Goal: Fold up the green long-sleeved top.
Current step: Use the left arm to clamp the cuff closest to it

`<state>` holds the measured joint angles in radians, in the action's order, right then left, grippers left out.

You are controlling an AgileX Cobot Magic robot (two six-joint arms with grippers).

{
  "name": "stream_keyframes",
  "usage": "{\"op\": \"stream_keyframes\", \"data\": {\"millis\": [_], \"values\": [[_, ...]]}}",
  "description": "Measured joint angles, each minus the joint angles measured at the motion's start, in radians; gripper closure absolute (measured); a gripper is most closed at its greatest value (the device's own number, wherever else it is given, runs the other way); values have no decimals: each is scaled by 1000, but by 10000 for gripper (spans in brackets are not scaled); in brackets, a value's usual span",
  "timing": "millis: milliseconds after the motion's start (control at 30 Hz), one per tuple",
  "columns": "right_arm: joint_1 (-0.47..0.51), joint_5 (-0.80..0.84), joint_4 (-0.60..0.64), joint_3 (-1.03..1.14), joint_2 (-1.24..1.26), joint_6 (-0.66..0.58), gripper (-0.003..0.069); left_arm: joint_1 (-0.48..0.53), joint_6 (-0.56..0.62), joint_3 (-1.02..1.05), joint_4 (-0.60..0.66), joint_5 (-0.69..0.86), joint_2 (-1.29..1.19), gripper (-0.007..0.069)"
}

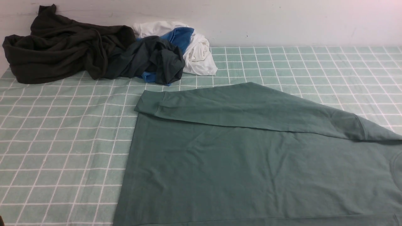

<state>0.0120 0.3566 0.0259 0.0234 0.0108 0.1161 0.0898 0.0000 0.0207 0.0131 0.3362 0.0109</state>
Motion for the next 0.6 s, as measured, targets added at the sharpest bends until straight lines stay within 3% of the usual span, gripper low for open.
{"op": "stream_keyframes", "data": {"millis": [600], "values": [[0,0,-26,0,0,-4,673,0,0,0,0,0,0,628]]}}
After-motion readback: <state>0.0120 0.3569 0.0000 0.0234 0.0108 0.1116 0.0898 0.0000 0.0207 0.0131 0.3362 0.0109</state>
